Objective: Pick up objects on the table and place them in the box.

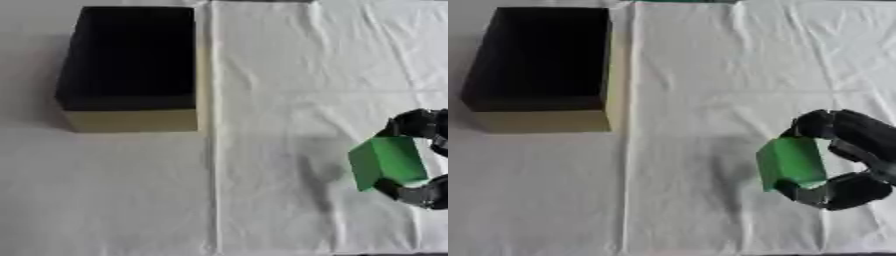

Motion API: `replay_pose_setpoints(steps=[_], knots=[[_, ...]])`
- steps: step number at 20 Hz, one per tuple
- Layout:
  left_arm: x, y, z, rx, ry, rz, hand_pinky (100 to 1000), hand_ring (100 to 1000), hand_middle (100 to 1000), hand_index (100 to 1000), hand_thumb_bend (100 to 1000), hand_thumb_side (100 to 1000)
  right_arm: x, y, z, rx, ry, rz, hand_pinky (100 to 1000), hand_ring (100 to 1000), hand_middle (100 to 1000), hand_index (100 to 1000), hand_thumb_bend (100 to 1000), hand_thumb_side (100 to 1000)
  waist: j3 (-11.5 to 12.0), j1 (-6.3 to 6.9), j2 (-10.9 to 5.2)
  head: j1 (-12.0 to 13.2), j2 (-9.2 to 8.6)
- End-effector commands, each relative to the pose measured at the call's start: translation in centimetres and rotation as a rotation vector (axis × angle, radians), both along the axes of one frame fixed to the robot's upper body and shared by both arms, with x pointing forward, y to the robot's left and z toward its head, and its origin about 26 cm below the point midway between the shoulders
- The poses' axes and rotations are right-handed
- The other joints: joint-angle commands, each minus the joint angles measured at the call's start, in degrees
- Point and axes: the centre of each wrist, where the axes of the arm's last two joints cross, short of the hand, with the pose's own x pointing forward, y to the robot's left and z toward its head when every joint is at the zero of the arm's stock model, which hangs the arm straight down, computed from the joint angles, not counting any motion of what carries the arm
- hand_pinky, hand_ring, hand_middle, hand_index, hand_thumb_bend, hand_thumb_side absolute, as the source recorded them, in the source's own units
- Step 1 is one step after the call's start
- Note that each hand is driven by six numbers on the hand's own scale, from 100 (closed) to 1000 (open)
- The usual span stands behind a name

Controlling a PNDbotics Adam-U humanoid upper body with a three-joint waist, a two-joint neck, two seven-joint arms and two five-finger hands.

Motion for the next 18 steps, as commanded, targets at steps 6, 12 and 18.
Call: replay_pose_setpoints(steps=[6,12,18], knots=[[-0.2,0.1,0.9,0.022,-0.027,-0.007,625,708,719,778,447,993,1.0,0.1,5.8,-0.037,-0.107,0.020,686,568,457,710,233,666,0.5,-0.24,-0.99,-1.7,-0.65],[-0.1,0.0,1.0,0.027,-0.028,-0.014,625,708,720,778,448,994,1.5,1.1,9.9,-0.018,-0.133,0.042,688,568,459,713,215,667,1.4,-0.67,-0.81,-2.9,-2.00],[-0.1,-0.2,1.1,0.030,-0.029,-0.023,625,707,719,777,447,995,1.7,2.5,12.6,-0.028,-0.134,0.073,695,571,461,712,203,668,2.4,-1.02,-0.59,-3.9,-3.46]])
